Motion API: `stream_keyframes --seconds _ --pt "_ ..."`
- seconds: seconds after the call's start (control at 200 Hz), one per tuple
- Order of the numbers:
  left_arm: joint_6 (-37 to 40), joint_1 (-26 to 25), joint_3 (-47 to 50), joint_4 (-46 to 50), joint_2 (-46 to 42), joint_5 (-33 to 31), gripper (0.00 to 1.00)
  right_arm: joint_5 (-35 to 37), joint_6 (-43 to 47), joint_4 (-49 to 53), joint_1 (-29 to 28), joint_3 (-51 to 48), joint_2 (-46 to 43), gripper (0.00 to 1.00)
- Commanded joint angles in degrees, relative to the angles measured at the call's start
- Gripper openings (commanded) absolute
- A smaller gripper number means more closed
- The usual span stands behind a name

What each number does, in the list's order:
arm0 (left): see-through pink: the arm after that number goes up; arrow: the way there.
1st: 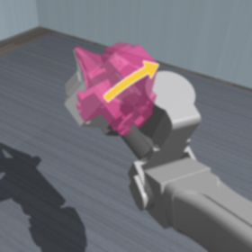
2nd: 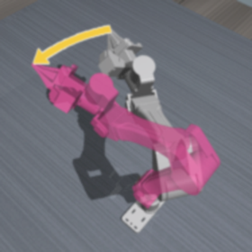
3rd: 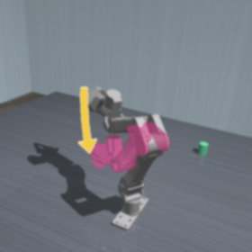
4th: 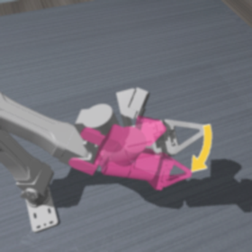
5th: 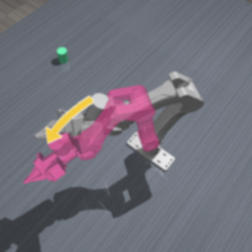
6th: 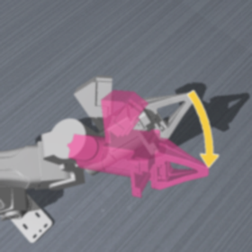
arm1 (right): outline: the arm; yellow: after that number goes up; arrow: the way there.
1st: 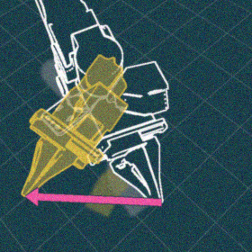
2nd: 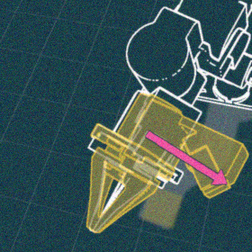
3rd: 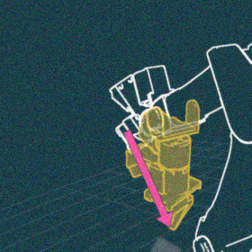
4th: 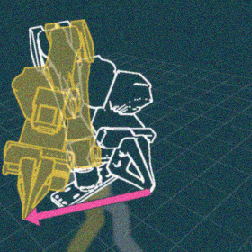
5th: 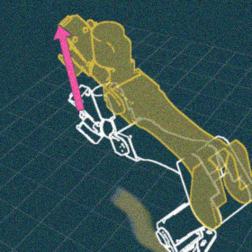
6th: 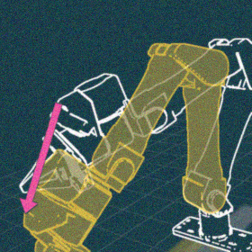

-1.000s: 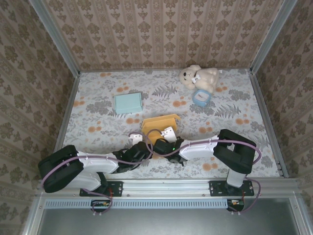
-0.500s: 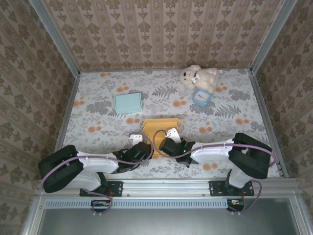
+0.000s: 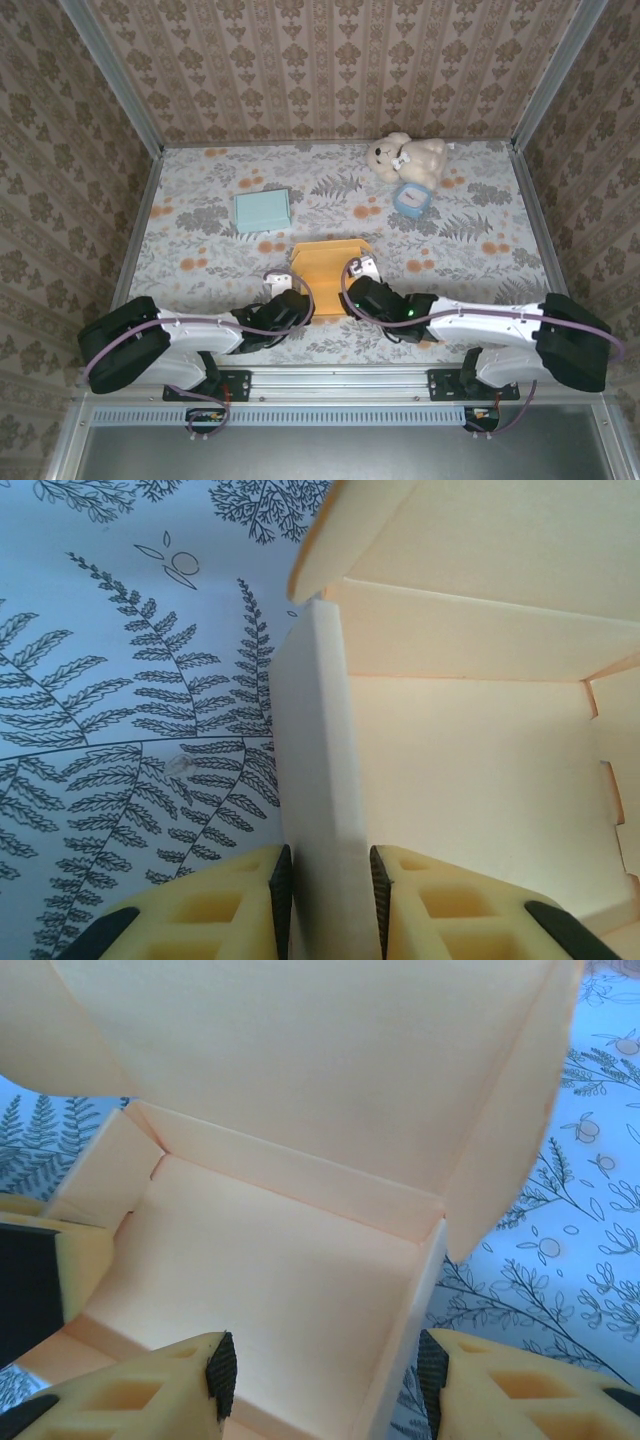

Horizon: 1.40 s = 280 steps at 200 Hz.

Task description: Fold the paper box

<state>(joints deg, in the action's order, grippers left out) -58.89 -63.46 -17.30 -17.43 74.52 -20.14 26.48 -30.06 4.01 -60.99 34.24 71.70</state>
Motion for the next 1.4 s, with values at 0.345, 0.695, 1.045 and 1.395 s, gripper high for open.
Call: stream_keyframes --seconds 0.345,0.695,1.045,1.395 --pt "3.7 -0.7 -2.7 10.7 -9.6 -2.6 0.39 5.9 2.0 12.7 1.5 -4.0 -25.2 0.57" --pt "8.3 -1.2 -4.8 28.9 -33.2 -10.9 0.4 2.9 5.2 12.2 8.1 -2.1 -27.3 0.57" --pt "9.2 19.4 -2.3 30.6 -44.3 2.1 0.37 -8.5 6.8 2.5 18.2 -2.7 -22.9 0.56" --pt "11.0 20.0 -3.6 24.7 -36.2 4.7 0.34 -16.5 7.3 2.0 17.4 0.7 -15.2 0.47"
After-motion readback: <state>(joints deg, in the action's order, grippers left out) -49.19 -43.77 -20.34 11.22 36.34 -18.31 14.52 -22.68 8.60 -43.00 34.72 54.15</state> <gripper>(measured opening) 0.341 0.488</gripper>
